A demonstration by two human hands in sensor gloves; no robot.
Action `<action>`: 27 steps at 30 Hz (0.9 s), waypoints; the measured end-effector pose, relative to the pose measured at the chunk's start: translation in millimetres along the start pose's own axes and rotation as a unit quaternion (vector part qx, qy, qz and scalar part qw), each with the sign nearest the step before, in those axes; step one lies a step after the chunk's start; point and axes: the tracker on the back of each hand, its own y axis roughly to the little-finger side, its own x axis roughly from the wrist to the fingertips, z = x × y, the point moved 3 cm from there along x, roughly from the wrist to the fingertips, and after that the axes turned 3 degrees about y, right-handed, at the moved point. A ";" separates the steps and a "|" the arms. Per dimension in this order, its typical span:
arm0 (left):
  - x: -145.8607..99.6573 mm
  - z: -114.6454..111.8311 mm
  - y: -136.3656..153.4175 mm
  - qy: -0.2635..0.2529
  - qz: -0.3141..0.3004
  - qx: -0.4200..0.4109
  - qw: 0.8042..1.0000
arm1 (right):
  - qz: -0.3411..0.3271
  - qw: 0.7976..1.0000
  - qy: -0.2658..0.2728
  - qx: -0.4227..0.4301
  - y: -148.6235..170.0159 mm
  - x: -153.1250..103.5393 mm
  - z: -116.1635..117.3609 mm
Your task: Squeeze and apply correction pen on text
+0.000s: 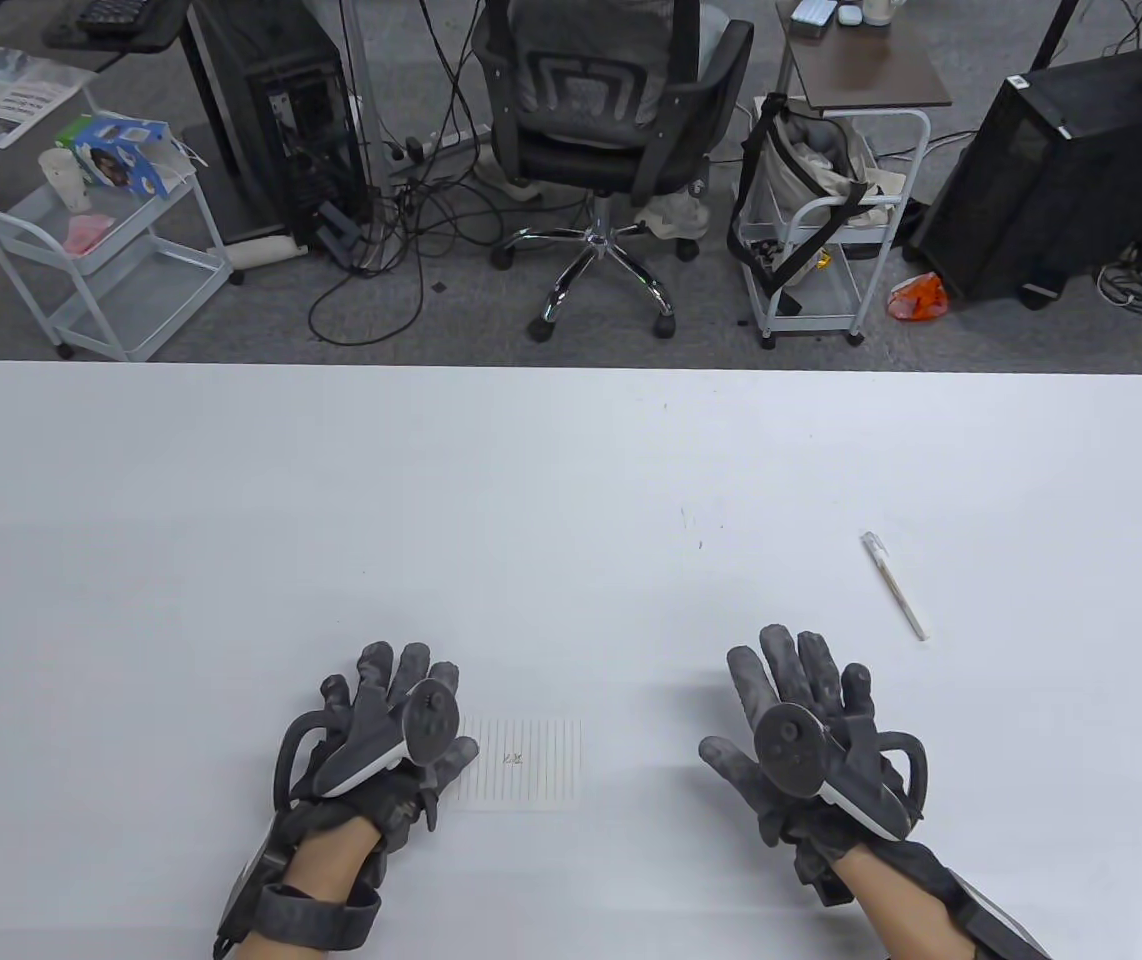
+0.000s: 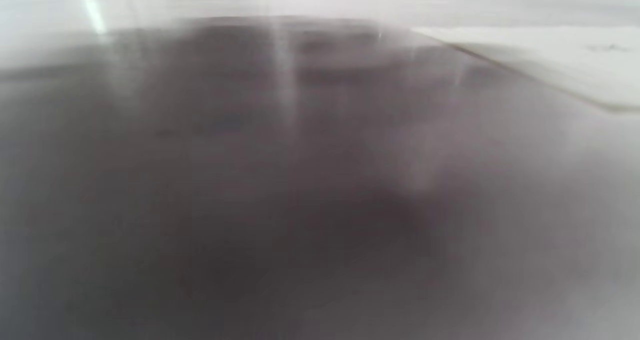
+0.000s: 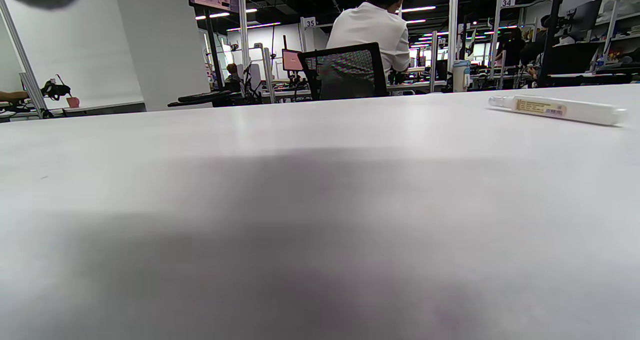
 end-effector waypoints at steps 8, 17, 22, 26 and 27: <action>-0.1 -6.0 -9.8 0.019 -0.008 0.025 0.999 | -0.001 1.000 -0.004 -0.001 0.0 0.3 0.4; -1.2 -6.9 -12.6 0.021 -0.003 0.046 0.999 | -0.004 1.000 0.000 0.001 -0.6 0.3 0.2; -2.0 -7.1 -13.8 0.021 -0.003 0.035 0.999 | -0.004 1.000 0.002 0.001 -0.9 -0.1 0.2; -3.8 -6.4 -17.3 0.006 -0.002 0.038 0.999 | -0.002 1.000 0.002 0.005 -1.3 -0.6 0.4; -3.9 -6.4 -17.4 0.005 -0.002 0.036 0.999 | -0.003 1.000 0.002 0.005 -1.6 -0.9 0.4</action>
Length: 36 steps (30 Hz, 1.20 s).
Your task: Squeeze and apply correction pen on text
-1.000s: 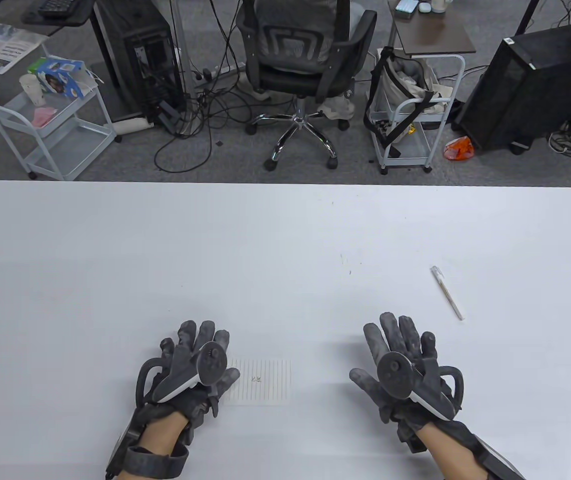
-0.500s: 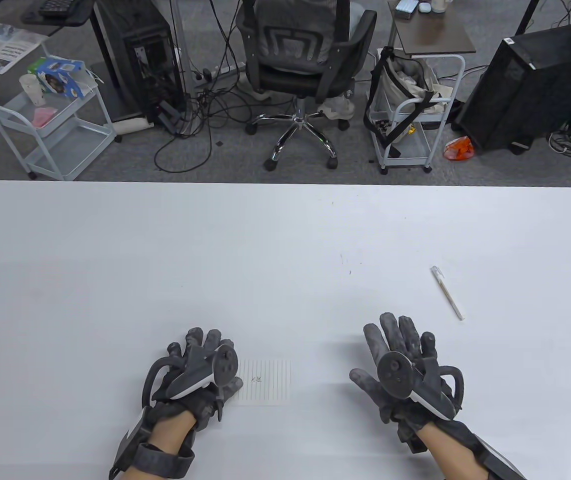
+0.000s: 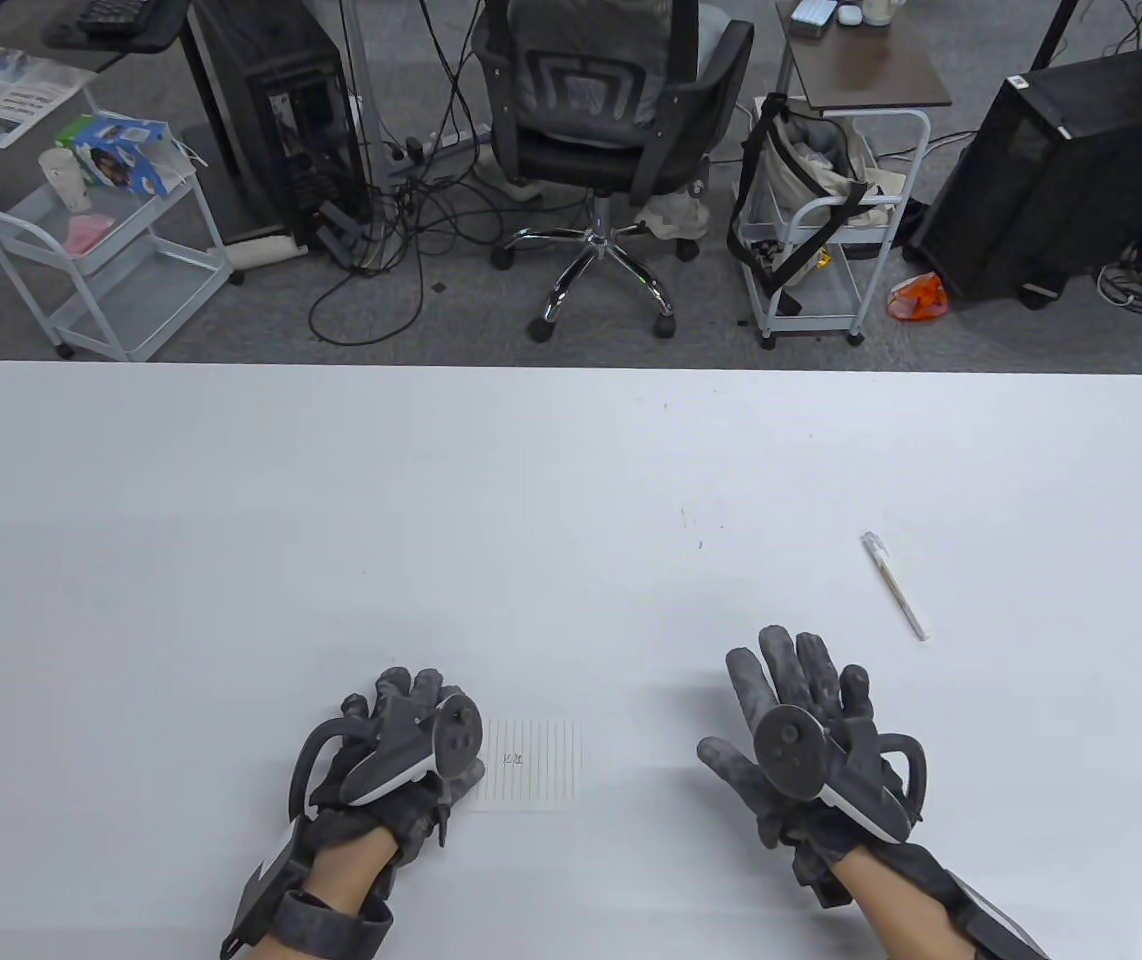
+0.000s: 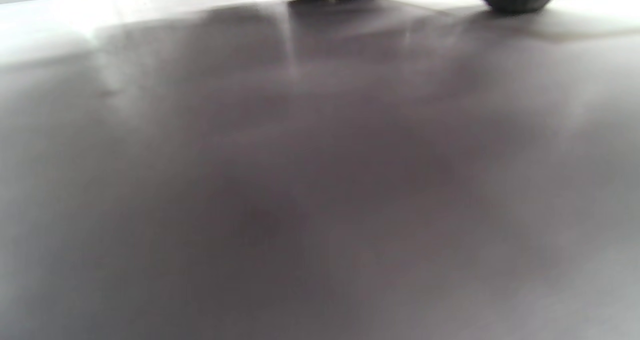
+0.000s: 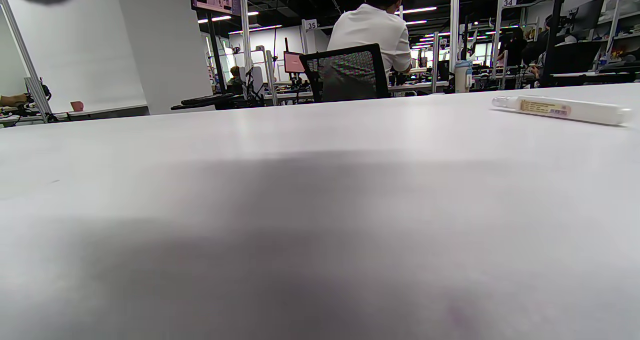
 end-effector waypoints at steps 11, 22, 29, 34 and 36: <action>-2.5 2.4 -6.7 -0.025 -0.003 0.002 1.000 | 0.003 1.000 0.001 0.004 0.2 -0.8 0.4; -4.3 4.7 -10.5 -0.049 -0.008 -0.002 0.999 | 0.012 1.000 -0.007 0.007 3.3 0.4 2.5; -4.8 6.7 -5.6 -0.065 -0.003 -0.033 0.997 | 0.012 1.000 -0.009 0.006 3.1 0.4 2.9; -5.6 8.3 -2.3 -0.077 -0.001 -0.048 0.996 | 0.012 1.000 -0.009 0.006 2.8 0.4 2.8; -6.2 9.3 0.2 -0.083 0.000 -0.059 0.995 | 0.012 1.000 -0.009 0.006 2.9 0.4 2.7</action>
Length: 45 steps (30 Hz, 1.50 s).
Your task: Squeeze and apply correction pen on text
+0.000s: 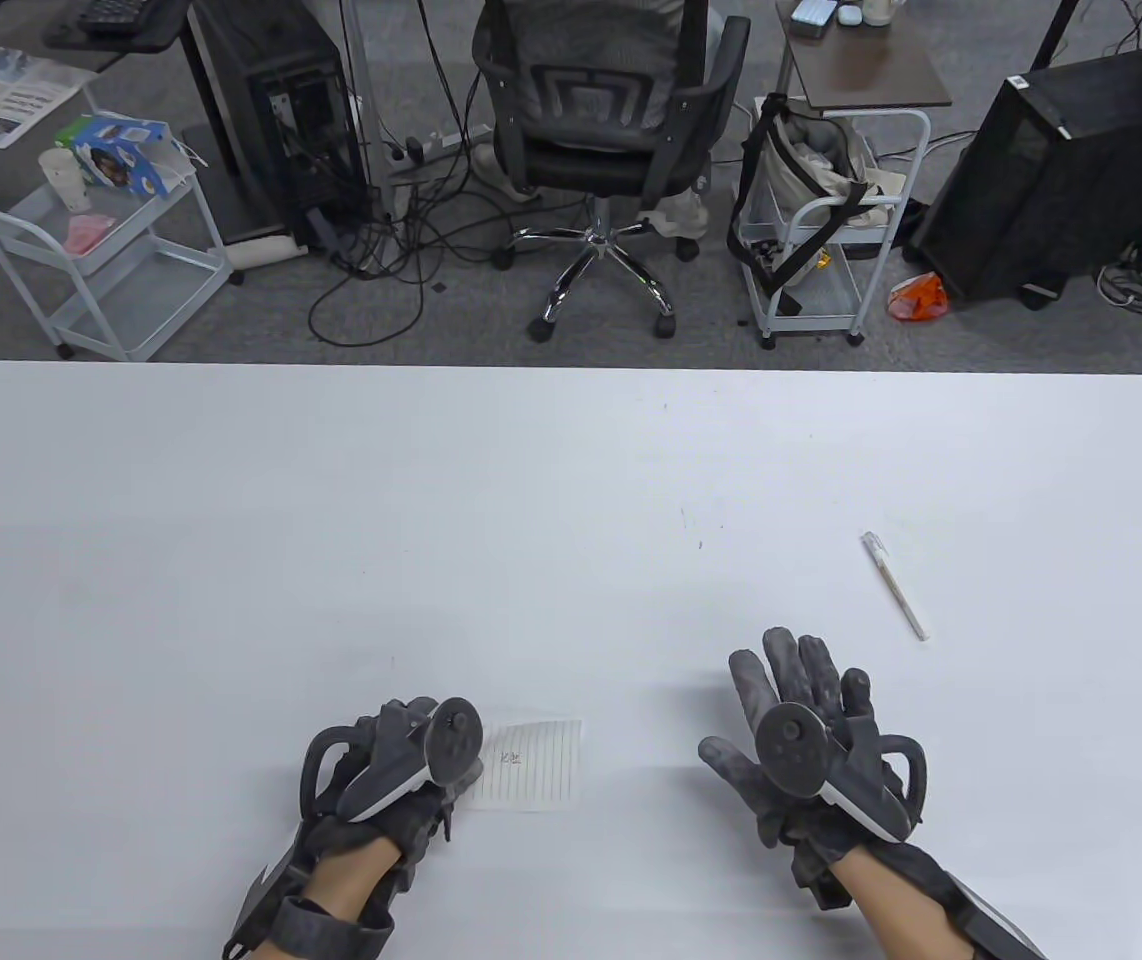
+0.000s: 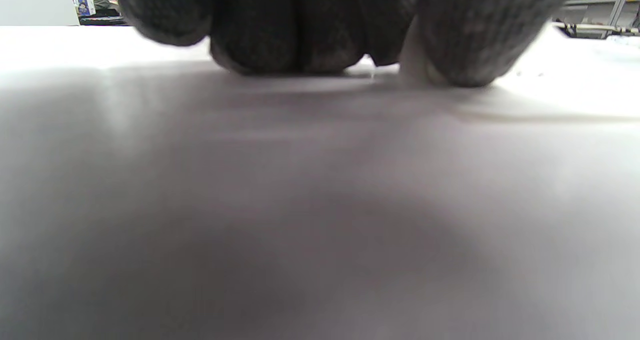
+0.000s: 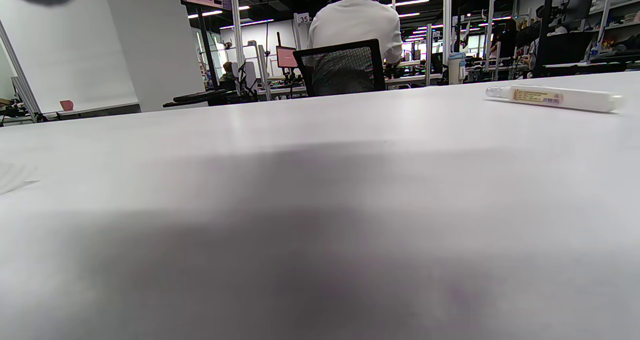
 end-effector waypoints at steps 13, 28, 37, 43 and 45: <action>-7.9 23.3 17.4 -0.051 -0.006 -0.121 0.991 | -0.002 1.000 0.001 0.001 0.5 0.4 0.0; -27.0 66.8 38.8 -0.116 -0.016 -0.282 0.952 | -0.004 1.000 0.015 0.014 1.6 -1.7 -6.8; -11.8 115.6 44.3 -0.118 0.007 -0.316 0.941 | -0.004 0.999 0.025 0.023 3.6 -4.0 -12.2; 24.2 137.0 28.1 -0.033 0.004 -0.354 0.935 | -0.001 0.999 0.026 0.028 5.2 -4.5 -13.2; 38.9 137.9 20.4 -0.012 0.008 -0.363 0.932 | 0.001 0.999 0.028 0.032 6.7 -5.4 -14.4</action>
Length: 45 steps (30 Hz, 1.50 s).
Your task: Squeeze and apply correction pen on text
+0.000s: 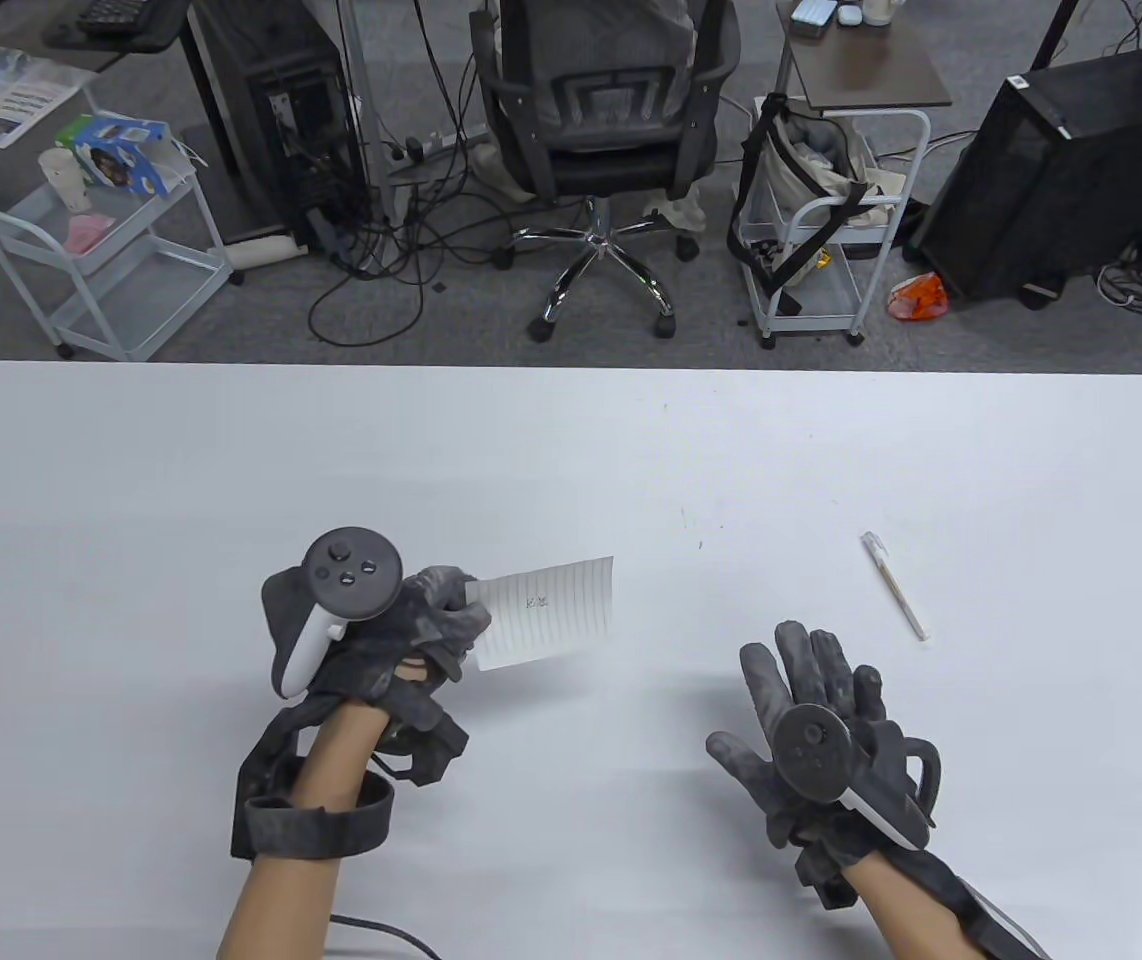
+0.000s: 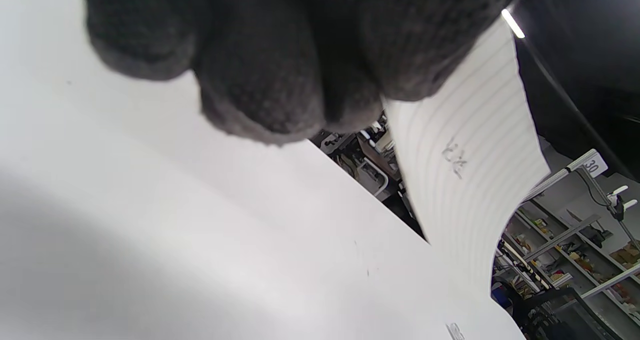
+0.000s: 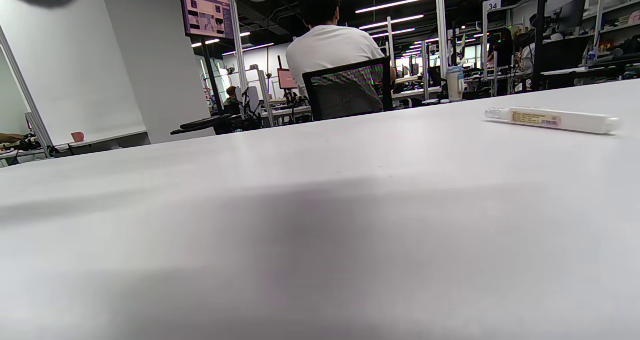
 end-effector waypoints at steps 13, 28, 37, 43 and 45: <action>68.6 -93.0 28.3 0.129 0.094 0.041 0.986 | 0.007 1.000 0.000 0.009 3.9 1.0 -2.9; 77.4 -120.5 34.2 0.122 0.157 0.166 0.966 | 0.012 1.000 -0.002 0.000 3.8 1.9 -1.5; 70.2 -121.7 15.1 0.104 0.144 0.269 0.947 | 0.011 1.000 0.004 0.004 3.9 1.1 -2.5; 51.4 -106.2 -6.6 0.015 0.097 0.413 0.905 | 0.012 1.000 0.006 0.005 3.9 0.6 -3.2; 42.2 -99.4 -12.1 -0.013 0.072 0.443 0.894 | 0.012 1.000 0.007 0.007 3.8 0.3 -3.4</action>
